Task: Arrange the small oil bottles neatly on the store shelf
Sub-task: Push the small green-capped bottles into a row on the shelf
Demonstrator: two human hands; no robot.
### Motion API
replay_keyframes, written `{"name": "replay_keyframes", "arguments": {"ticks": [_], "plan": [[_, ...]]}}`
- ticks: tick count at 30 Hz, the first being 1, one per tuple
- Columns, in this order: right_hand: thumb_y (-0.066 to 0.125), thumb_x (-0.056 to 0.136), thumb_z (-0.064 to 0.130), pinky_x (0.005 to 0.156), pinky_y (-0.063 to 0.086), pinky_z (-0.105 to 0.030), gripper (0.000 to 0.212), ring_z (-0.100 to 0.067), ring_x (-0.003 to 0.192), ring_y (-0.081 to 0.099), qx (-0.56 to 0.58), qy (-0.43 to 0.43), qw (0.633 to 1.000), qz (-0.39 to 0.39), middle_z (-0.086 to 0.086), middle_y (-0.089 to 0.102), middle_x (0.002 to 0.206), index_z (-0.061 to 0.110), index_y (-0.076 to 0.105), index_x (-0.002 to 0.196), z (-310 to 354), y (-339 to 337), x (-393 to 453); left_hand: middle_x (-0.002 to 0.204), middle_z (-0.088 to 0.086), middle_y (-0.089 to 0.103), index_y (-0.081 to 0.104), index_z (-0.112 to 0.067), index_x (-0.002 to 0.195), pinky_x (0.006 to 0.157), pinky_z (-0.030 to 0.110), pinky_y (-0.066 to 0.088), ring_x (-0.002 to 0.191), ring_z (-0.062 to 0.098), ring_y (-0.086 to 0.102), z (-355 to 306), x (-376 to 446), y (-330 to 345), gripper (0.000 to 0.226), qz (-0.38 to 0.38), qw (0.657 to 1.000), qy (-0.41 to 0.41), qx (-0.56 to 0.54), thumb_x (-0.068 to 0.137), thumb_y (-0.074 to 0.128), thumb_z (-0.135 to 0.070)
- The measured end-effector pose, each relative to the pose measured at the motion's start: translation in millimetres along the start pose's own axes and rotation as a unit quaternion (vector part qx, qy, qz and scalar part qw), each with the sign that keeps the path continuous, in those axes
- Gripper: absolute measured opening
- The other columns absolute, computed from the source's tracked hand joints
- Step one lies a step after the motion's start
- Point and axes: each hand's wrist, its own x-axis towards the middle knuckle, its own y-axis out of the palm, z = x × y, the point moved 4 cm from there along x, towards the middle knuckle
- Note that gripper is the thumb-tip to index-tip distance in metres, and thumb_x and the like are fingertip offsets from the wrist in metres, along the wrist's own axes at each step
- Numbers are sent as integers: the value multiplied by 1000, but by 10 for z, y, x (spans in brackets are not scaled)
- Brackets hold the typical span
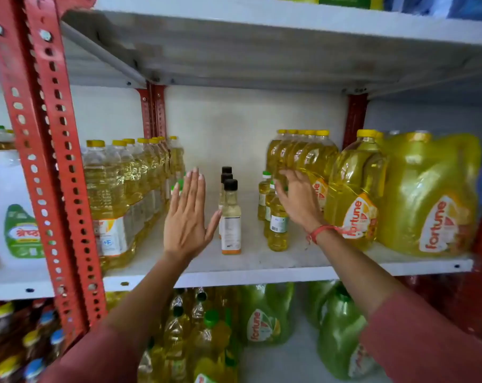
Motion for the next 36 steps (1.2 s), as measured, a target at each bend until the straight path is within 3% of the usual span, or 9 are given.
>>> {"name": "replay_keyframes", "arguments": {"ticks": [3, 7, 11, 14, 21, 26, 31, 36], "plan": [[51, 94, 22, 87, 51, -40, 29, -31, 101, 59, 26, 27, 999, -9, -18, 58, 120, 6, 58, 117, -62, 33, 13, 165, 20, 10, 12, 3, 155, 125, 38, -2, 153, 29, 8, -7, -161, 69, 79, 23, 1000, -19, -10, 100, 29, -51], [65, 86, 25, 74, 53, -31, 28, -26, 93, 62, 78, 104, 991, -34, -14, 59, 118, 7, 64, 107, -159, 100, 0, 165, 18, 7, 10, 2, 155, 124, 37, -4, 153, 28, 7, -55, -406, 237, 80, 66, 997, -33, -13, 100, 24, -54], [79, 72, 33, 74, 55, -38, 36, -25, 83, 66, 157, 198, 965, -65, -12, 72, 91, 7, 65, 92, -254, 136, -7, 164, 18, 10, 15, 2, 155, 125, 38, -1, 153, 29, 9, -83, -596, 372, 82, 99, 994, -34, -29, 100, 16, -58], [83, 67, 32, 63, 50, -28, 34, -18, 73, 64, 176, 224, 956, -69, -9, 73, 86, 9, 67, 86, -297, 139, 14, 163, 20, 12, 15, 3, 154, 124, 37, -2, 152, 32, 13, -60, -659, 399, 84, 96, 994, -36, -35, 99, 15, -60], [80, 69, 20, 45, 38, 2, 34, -2, 62, 57, 233, 216, 948, -34, -10, 73, 91, 6, 70, 99, -382, 175, 35, 163, 20, 13, 17, 2, 154, 124, 42, 4, 152, 29, 10, -56, -688, 441, 84, 96, 995, -23, -22, 98, 17, -60], [84, 64, 30, 43, 36, 3, 42, 8, 59, 50, 235, 228, 943, -58, 4, 62, 75, 6, 64, 93, -407, 209, -36, 164, 20, 13, 16, 2, 155, 124, 40, 0, 153, 27, 7, -48, -703, 439, 83, 96, 995, -23, -21, 99, 17, -60], [80, 71, 24, 51, 42, -9, 33, 2, 61, 55, 250, 219, 943, -24, -2, 68, 84, 8, 66, 95, -430, 255, -19, 164, 20, 12, 13, 1, 155, 124, 41, 0, 153, 27, 5, -49, -694, 456, 82, 92, 996, -18, -12, 99, 19, -59], [80, 71, 29, 47, 41, -3, 36, 10, 61, 55, 259, 200, 944, -31, 4, 67, 78, 7, 69, 97, -450, 264, -32, 165, 19, 10, 12, 0, 156, 124, 43, 1, 154, 27, 4, -43, -701, 475, 82, 92, 996, -16, -3, 98, 24, -57]]}}
